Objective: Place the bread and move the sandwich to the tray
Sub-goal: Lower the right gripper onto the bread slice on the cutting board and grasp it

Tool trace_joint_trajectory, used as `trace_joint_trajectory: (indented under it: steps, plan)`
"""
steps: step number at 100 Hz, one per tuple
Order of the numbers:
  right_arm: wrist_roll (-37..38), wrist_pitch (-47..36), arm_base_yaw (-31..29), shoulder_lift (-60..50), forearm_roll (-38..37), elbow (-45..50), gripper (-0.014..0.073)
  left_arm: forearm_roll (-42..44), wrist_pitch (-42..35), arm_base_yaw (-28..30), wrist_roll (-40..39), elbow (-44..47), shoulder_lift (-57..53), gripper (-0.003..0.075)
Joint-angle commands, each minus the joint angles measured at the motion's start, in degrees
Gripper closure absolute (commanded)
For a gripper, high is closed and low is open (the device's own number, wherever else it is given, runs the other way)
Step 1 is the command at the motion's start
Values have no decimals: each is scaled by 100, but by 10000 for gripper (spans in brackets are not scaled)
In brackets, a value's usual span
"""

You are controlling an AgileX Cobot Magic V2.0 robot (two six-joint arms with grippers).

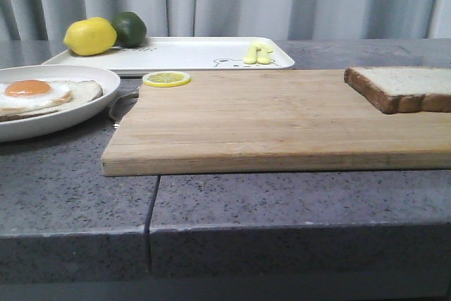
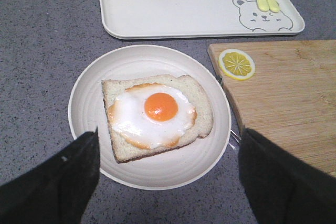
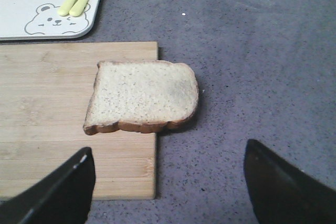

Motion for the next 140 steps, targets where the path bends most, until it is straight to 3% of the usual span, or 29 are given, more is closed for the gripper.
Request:
trace_joint_trajectory:
  steps: [1,22,48,74,89,140]
  plan:
    - [-255,-526,-137,175,257,-195,12,-85,-388,-27,2,-199,-7,207]
    - [-1282,-574,-1024,638,1522,-195,12,-85,-388,-27,2,-199,-7,207]
    - [-2506,-674,-1708,1209,3235,-162,12,-85,-388,-27,2,-199,-7,207]
    - [-3826,-654,-2958,1609,5150,368,12,-85,-388,-27,2,-199,-7,207]
    - [-4633,-480,-3356,1803,6318,701,12,-85,-388,-27,2,-199,-7,207]
    - [-5155,-110,-3415,2913,7343,818,12,-85,-388,-27,2,-199,-7,207]
